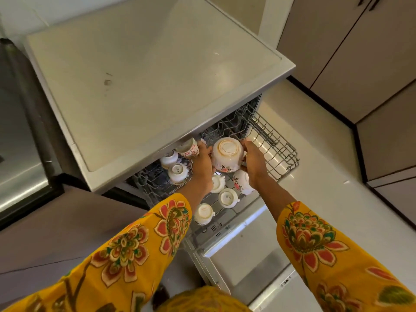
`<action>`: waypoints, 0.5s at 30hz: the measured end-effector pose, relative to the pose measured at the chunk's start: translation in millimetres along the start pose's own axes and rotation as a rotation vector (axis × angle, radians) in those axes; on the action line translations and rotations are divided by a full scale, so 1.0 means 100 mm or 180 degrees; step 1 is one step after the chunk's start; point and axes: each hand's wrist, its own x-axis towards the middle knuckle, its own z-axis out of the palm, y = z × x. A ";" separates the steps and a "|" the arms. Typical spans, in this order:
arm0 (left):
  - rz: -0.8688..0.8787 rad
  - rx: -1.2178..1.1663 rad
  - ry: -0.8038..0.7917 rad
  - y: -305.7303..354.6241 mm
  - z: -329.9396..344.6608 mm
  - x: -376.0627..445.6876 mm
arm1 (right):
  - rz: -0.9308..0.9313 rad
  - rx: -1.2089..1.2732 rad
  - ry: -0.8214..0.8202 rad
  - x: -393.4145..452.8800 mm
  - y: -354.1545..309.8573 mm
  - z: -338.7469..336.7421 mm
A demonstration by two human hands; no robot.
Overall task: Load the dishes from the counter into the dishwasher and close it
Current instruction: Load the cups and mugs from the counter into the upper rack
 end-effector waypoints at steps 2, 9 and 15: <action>-0.0163 -0.0015 -0.0029 -0.05 0.06 0.15 | 0.0037 -0.0101 -0.0009 0.16 0.03 -0.02; -0.0490 0.0189 0.0098 -0.14 0.26 0.59 | 0.0271 -0.0434 -0.0066 0.67 0.17 -0.04; -0.0633 0.0087 0.0081 -0.37 0.39 0.94 | 0.0332 -0.0575 -0.0303 1.05 0.36 -0.08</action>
